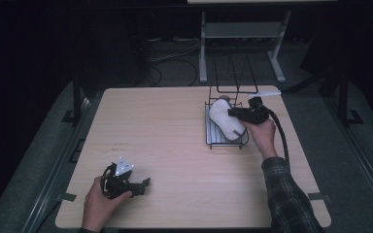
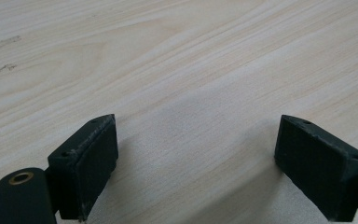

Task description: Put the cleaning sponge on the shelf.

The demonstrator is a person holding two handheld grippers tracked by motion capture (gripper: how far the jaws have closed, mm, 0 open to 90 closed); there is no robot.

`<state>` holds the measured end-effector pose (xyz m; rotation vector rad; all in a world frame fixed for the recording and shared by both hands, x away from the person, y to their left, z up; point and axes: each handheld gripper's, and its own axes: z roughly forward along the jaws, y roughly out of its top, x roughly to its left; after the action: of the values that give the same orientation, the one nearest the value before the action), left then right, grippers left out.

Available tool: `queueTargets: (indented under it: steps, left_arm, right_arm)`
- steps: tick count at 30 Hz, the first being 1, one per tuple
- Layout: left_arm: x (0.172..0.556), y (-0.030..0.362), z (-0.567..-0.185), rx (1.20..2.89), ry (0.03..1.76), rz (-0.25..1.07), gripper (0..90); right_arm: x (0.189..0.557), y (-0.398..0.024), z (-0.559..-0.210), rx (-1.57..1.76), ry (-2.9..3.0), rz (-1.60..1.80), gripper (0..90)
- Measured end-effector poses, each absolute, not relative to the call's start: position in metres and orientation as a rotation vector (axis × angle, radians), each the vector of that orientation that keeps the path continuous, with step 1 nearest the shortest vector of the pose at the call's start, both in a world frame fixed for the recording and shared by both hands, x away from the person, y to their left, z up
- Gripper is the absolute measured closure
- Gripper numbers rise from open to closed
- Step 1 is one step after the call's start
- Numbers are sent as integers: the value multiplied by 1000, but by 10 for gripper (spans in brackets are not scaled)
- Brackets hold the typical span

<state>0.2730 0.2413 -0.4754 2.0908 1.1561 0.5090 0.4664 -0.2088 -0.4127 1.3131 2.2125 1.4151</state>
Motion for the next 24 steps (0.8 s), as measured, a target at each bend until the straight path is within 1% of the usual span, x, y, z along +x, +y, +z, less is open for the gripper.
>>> queueTargets:
  steps: [4, 12, 14, 15, 19, 22, 24]
  left_arm:
    - [273, 241, -475, 2091, 1156, 509, 125]
    - [273, 241, -475, 2090, 1156, 508, 125]
    - [273, 241, -475, 2090, 1156, 508, 125]
    - [273, 241, -475, 2091, 1156, 509, 125]
    - [273, 241, -475, 2091, 1156, 509, 125]
    - [273, 241, -475, 2091, 1157, 509, 125]
    - [273, 241, -475, 2090, 1157, 509, 125]
  right_arm:
    - [468, -207, -416, 1309, 2225, 1362, 686]
    - [468, -209, -418, 1323, 2210, 1308, 519]
    - [466, -213, -416, 1326, 2202, 1312, 523]
    - [465, -214, -415, 1327, 2197, 1313, 556]
    - [455, -225, -413, 1317, 2194, 1308, 779]
    - [447, -231, -416, 1298, 2223, 1271, 857]
    - [442, -235, -418, 1274, 2236, 1256, 872]
